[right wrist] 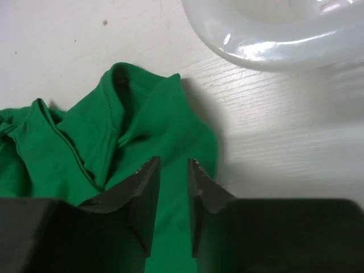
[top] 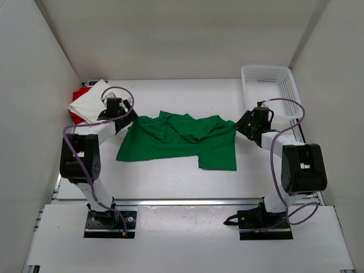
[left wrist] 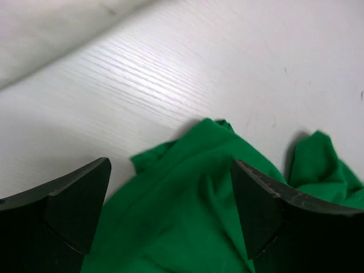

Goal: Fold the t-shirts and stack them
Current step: Flatten out the tshirt

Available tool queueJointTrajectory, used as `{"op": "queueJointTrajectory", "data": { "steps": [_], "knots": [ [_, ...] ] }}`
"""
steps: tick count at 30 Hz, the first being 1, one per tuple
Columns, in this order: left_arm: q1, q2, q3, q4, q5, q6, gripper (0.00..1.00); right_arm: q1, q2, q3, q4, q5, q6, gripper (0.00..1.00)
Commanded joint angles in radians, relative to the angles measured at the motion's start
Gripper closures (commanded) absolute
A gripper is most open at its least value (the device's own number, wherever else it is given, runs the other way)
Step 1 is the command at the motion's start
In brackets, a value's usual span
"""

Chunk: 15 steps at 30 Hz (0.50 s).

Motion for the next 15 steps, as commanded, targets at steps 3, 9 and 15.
{"op": "queueJointTrajectory", "data": {
  "steps": [3,9,15],
  "knots": [
    [0.053,-0.156,-0.048,-0.054,0.073,0.010,0.01,0.013,-0.070,0.015,-0.017,-0.011,0.008,0.64],
    [0.075,-0.474,-0.389,-0.054,0.071,-0.073,0.02,0.099,-0.283,-0.149,0.008,0.023,0.028,0.53],
    [0.085,-0.678,-0.590,-0.065,0.054,-0.105,0.48,0.182,-0.406,-0.264,-0.007,0.015,0.013,0.54]
  ]
}}
